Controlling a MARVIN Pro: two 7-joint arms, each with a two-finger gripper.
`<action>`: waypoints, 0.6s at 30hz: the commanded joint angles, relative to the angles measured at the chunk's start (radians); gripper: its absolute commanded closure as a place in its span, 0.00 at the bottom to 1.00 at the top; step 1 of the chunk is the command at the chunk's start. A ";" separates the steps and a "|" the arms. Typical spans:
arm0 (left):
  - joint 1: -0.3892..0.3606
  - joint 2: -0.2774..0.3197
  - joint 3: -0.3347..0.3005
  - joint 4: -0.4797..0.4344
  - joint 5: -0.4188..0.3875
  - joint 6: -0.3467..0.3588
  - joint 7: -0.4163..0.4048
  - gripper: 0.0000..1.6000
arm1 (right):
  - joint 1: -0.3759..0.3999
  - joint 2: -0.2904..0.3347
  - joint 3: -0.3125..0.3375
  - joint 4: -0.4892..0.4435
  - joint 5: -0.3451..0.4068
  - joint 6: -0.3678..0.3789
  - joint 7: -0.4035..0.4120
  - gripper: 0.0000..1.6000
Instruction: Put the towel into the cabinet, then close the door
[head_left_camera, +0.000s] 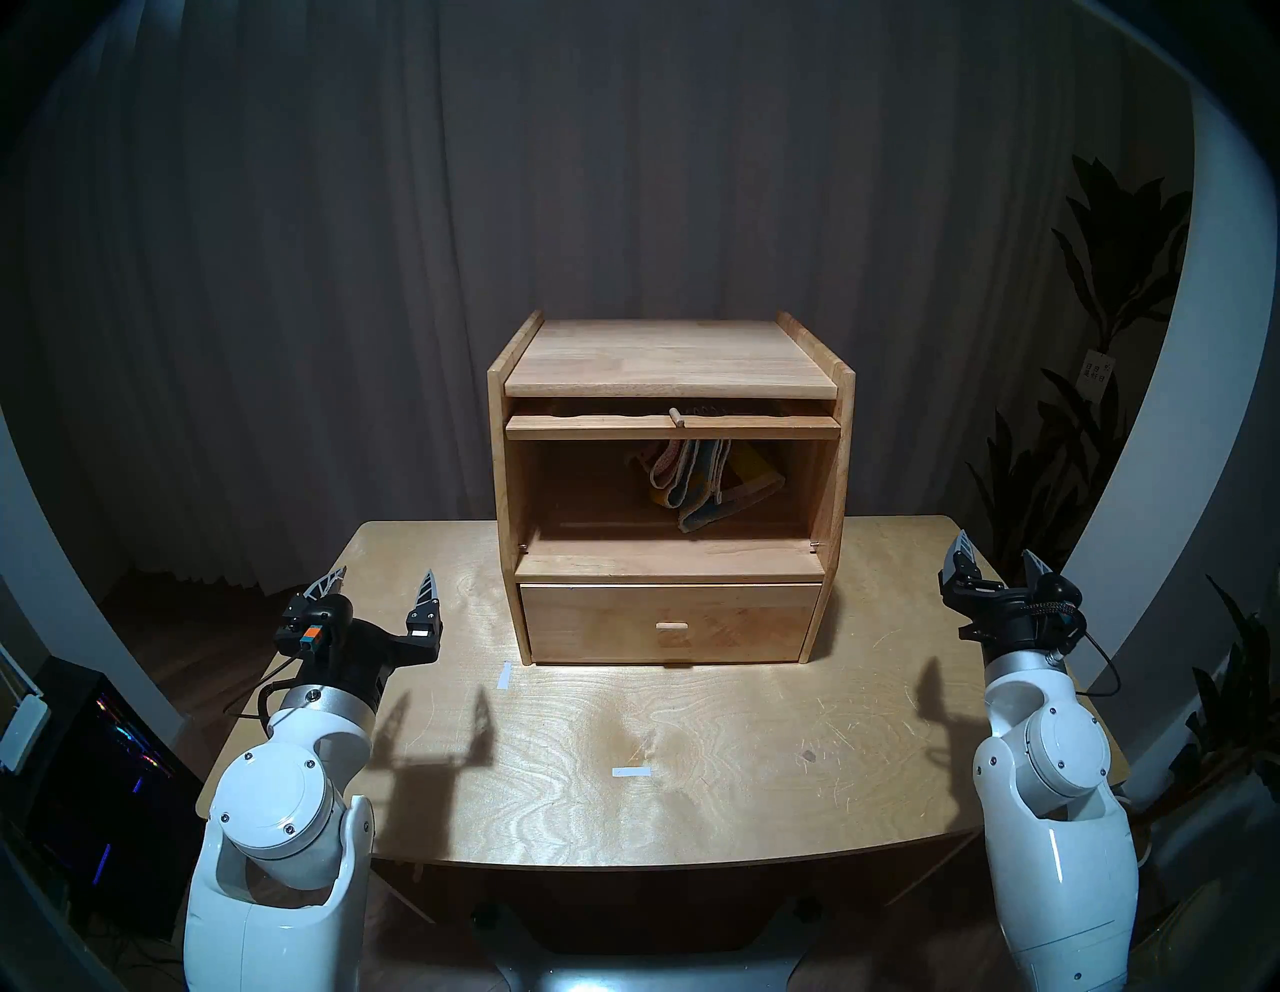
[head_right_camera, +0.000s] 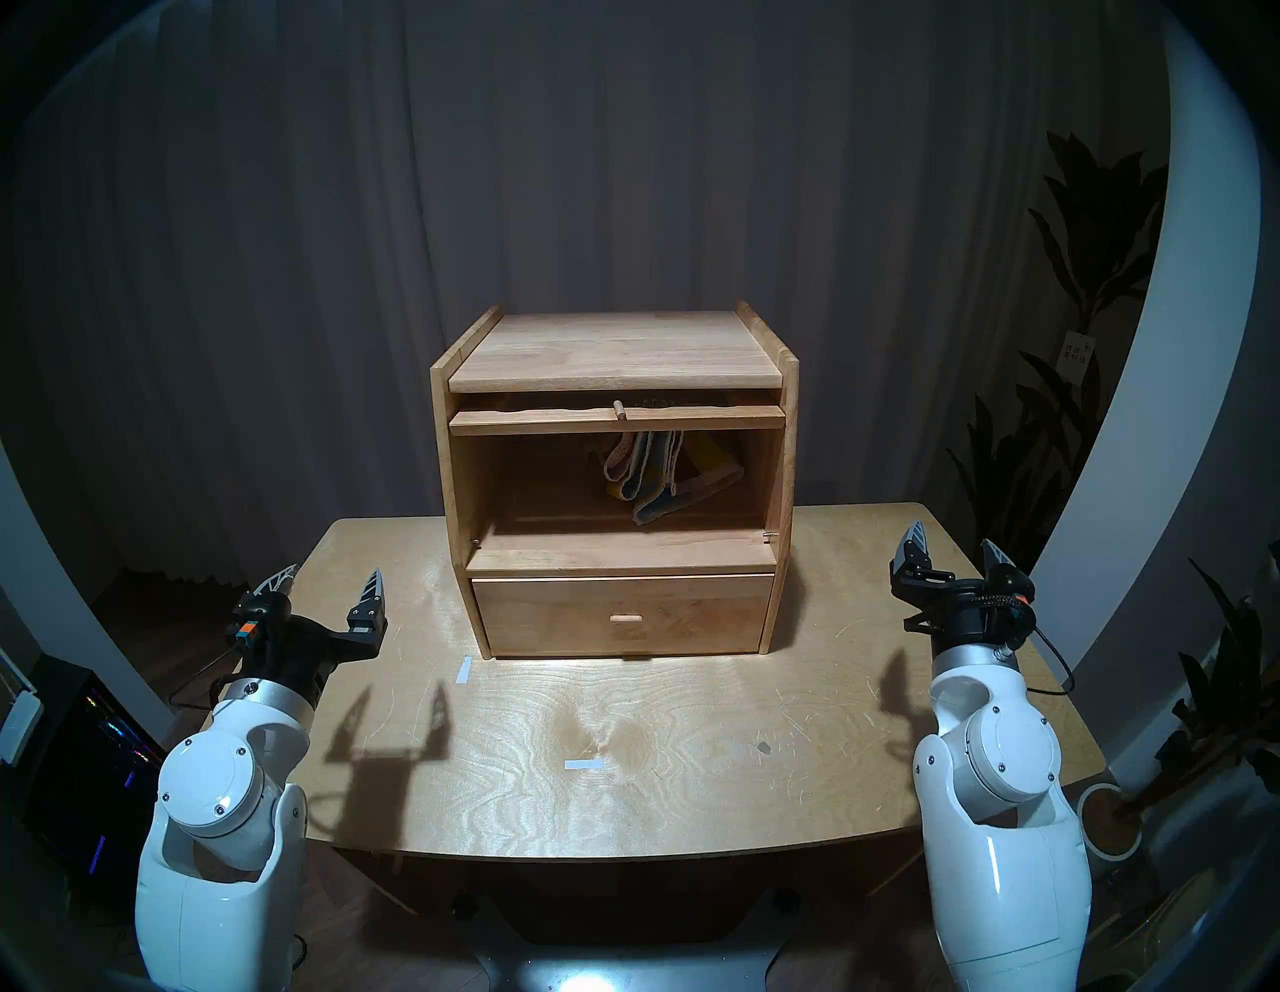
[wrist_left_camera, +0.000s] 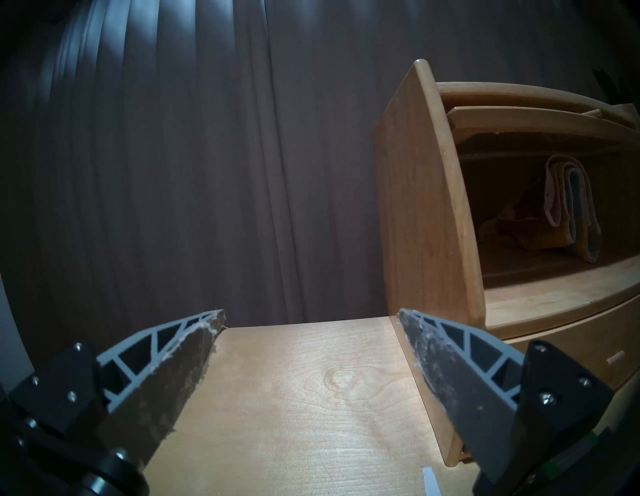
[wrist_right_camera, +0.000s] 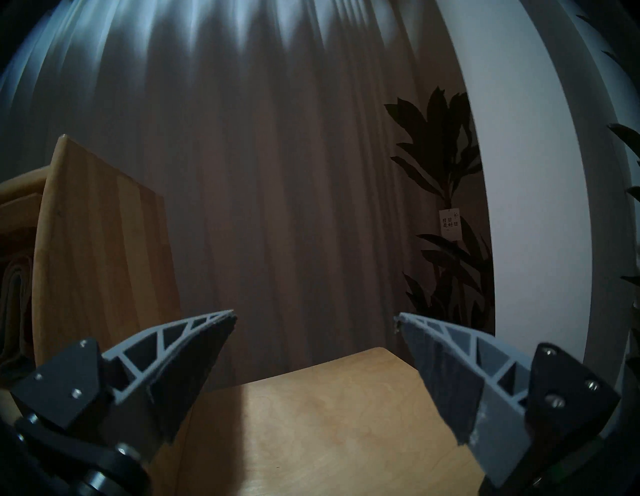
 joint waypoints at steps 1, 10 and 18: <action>-0.062 0.000 0.017 -0.060 0.002 -0.019 0.006 0.00 | 0.117 0.106 -0.052 0.067 -0.053 0.034 0.024 0.00; -0.126 0.016 0.036 -0.128 0.026 -0.028 0.018 0.00 | 0.213 0.127 -0.117 0.180 -0.082 0.063 0.035 0.00; -0.072 0.127 0.068 -0.220 0.153 -0.064 -0.036 0.00 | 0.263 0.138 -0.146 0.234 -0.101 0.072 0.040 0.00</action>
